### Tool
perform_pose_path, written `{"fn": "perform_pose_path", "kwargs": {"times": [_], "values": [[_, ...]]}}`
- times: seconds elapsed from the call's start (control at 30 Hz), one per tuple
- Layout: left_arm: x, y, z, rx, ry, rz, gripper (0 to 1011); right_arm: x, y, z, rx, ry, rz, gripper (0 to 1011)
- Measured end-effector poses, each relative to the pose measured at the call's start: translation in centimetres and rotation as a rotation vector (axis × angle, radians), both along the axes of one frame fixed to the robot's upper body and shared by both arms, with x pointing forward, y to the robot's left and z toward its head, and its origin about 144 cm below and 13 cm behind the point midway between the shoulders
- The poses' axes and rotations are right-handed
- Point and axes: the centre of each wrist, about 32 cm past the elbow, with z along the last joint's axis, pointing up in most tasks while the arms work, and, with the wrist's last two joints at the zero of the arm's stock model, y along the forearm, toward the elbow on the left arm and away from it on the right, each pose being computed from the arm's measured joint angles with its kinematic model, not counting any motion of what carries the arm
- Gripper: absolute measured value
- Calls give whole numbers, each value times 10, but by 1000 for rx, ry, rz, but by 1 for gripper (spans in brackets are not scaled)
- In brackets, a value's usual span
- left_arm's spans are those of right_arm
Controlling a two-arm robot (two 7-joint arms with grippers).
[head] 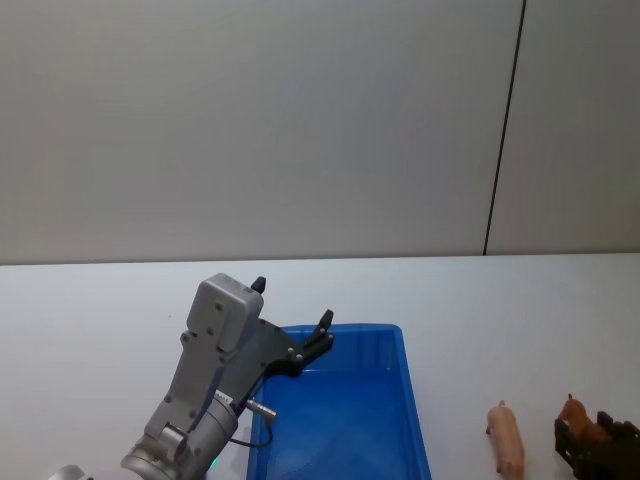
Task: Pick up the two dolls from the table and place them into the box.
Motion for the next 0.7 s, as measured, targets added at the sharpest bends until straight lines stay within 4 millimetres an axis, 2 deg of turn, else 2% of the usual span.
{"fn": "perform_pose_path", "kwargs": {"times": [0.1, 0.23, 0.7], "values": [[0, 0, 0, 0, 0, 0, 1001, 0, 0, -1, -2, 12, -9, 519], [0, 0, 0, 0, 0, 0, 1001, -1, 1, -2, -5, 21, -21, 433], [0, 0, 0, 0, 0, 0, 1002, -6, 5, 5, -22, -45, -33, 433]]}}
